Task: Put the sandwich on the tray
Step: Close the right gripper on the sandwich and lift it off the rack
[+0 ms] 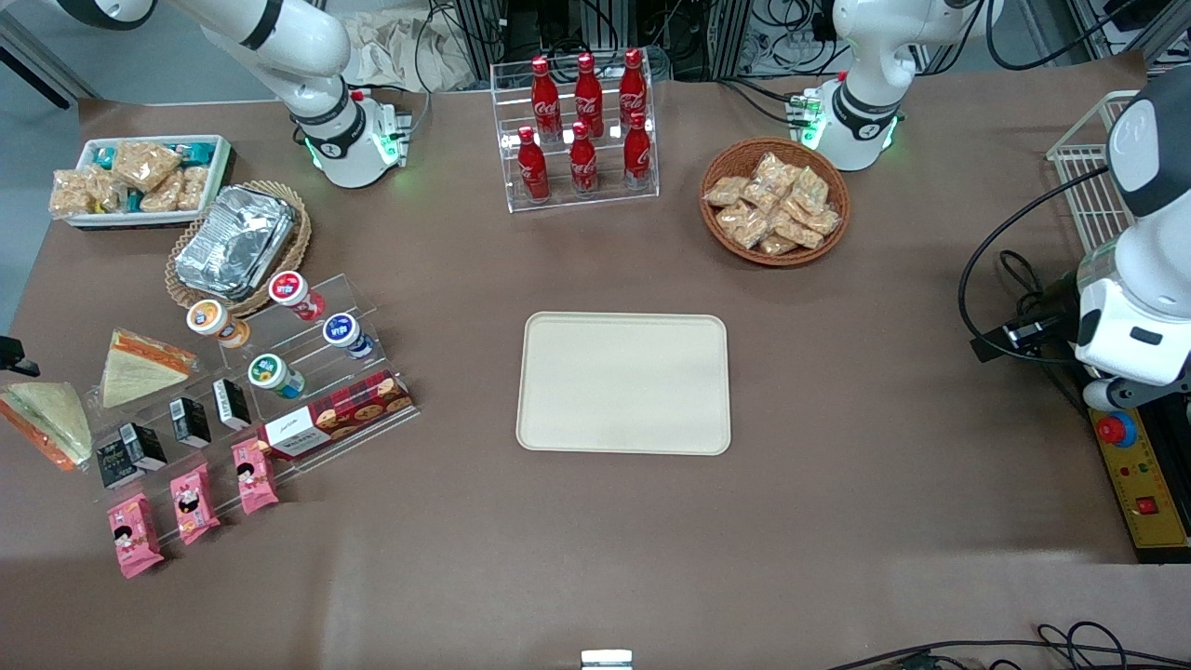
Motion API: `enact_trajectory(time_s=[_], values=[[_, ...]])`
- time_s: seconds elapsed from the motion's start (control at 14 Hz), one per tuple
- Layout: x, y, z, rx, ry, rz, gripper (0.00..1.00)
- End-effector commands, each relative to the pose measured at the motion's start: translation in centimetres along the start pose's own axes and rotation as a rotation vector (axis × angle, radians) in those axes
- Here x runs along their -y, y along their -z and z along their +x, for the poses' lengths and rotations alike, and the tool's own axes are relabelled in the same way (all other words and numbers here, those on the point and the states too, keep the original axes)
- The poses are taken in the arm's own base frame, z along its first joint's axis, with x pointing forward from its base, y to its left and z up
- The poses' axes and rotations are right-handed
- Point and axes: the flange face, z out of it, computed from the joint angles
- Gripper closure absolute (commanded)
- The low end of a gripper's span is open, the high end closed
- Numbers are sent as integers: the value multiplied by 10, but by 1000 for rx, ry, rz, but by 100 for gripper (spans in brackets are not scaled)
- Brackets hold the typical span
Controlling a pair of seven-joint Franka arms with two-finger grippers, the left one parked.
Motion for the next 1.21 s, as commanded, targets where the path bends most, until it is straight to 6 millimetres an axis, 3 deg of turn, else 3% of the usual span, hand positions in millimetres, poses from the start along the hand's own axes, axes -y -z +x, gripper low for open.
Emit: enact_trajectory(time_s=[0.0,0.29,0.5,0.86,1.14], values=[[-16,-8,-1,-27,121,-56,1],[-26,-20,-7,-11,149,-71,1],[-29,-39,-8,19,201,-49,1],[-34,-45,-17,40,204,-48,1],[-38,-65,-31,46,173,-2,1]])
